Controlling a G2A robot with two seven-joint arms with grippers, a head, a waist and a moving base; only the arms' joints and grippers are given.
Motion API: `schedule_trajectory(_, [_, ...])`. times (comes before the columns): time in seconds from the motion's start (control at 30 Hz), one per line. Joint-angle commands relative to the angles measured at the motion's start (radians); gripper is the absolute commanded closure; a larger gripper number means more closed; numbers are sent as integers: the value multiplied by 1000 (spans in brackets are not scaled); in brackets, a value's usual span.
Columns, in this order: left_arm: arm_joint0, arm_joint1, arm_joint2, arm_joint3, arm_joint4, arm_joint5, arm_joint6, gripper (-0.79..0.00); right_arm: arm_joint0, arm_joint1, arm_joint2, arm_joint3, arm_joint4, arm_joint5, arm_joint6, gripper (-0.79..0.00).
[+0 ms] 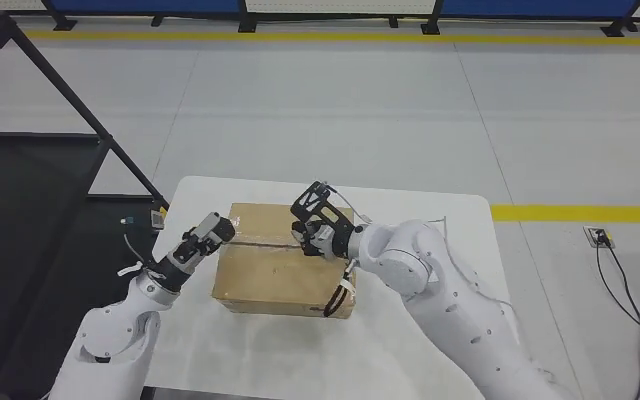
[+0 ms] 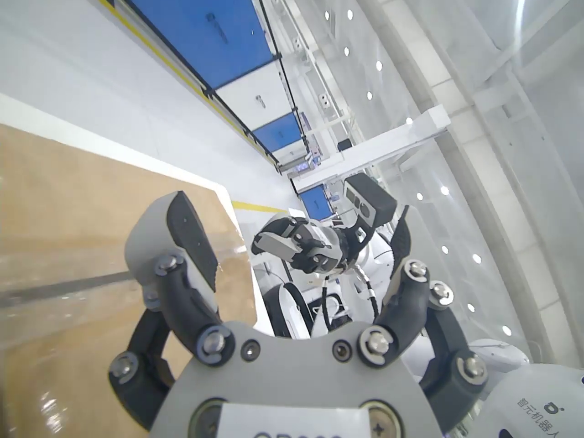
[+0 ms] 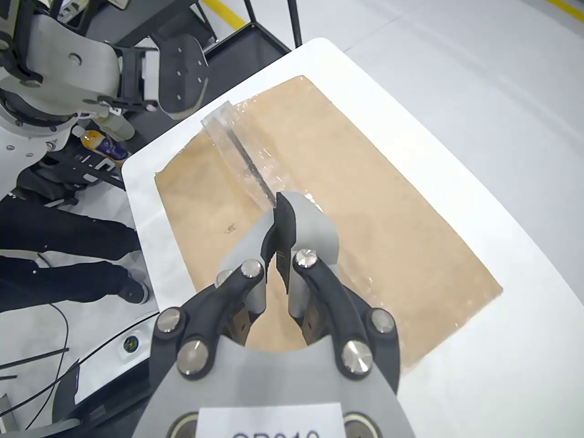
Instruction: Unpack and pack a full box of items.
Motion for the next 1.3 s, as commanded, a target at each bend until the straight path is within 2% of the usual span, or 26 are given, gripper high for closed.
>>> schedule_trajectory(0.0, [35,6,-58,5,-21,-13,6,-785,60,-19,-39,78,43,0,0,0])
schedule_trajectory(0.1, [69,11,-106,20,-55,-27,-4,-785,135,-51,-96,194,111,-1,11,0])
schedule_trajectory(0.23, [93,15,-134,37,-88,-38,-21,-785,193,-89,-154,328,184,-7,14,0])
schedule_trajectory(0.47, [89,17,-128,63,-111,-39,-51,-785,219,-132,-201,466,244,0,-19,0])
schedule_trajectory(0.6, [77,19,-120,75,-113,-37,-65,-785,218,-142,-205,504,254,2,-34,0])
schedule_trajectory(0.77, [70,21,-115,79,-115,-41,-81,-785,184,-129,-171,494,249,-2,-46,0])
schedule_trajectory(0.93, [65,22,-109,83,-117,-38,-93,-785,117,-95,-103,426,244,-30,-54,0])
schedule_trajectory(1.27, [61,24,-89,63,-109,-34,-100,-785,-32,-26,59,254,212,36,-14,0])
